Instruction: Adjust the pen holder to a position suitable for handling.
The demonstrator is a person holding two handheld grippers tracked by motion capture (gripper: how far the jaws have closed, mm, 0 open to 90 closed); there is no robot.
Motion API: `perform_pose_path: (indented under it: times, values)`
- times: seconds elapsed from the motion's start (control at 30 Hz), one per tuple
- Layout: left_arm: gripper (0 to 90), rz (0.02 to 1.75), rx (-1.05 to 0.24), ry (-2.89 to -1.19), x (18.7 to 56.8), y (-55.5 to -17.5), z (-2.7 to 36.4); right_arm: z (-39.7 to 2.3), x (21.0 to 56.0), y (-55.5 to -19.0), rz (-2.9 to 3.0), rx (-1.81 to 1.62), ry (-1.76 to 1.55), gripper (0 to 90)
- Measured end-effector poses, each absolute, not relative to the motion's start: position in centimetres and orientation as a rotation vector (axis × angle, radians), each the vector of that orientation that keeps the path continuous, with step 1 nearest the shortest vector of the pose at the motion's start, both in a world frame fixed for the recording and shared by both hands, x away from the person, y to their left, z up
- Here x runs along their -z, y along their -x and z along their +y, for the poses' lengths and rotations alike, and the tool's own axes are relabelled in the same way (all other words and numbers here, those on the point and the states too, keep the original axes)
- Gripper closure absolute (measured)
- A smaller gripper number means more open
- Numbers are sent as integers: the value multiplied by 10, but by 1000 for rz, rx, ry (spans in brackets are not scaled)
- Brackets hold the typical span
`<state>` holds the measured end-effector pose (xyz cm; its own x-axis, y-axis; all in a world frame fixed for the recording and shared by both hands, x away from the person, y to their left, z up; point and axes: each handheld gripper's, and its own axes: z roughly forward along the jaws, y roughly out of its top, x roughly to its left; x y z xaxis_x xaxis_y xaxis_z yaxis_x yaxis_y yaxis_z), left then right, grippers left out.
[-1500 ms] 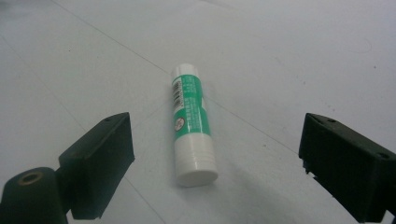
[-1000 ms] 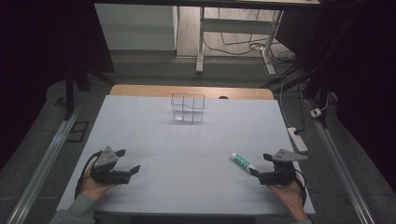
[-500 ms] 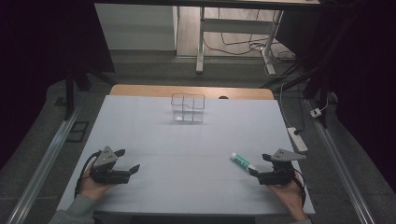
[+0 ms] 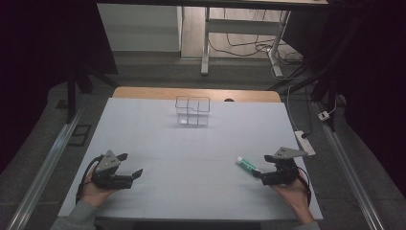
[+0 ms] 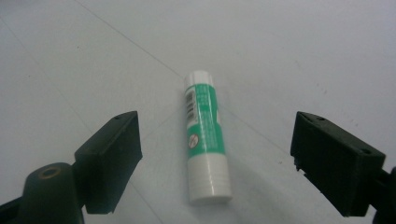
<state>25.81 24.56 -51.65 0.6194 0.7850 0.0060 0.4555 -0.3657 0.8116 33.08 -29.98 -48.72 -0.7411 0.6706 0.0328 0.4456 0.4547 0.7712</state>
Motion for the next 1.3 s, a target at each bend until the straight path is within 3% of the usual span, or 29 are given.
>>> perform_pose_path:
  times: [0.33, 0.8, 1.3]
  values:
    - [164, 966, -504, -2028, 518, -258, 246, -287, 451, -343, 2472, -1041, -904, 189]
    - [165, 971, -506, -2028, 518, -259, 246, -266, 435, -363, 2619, -893, -856, 202]
    - [166, 958, -513, -2051, 519, -259, 244, -260, 455, -373, 2727, -701, -869, 226]
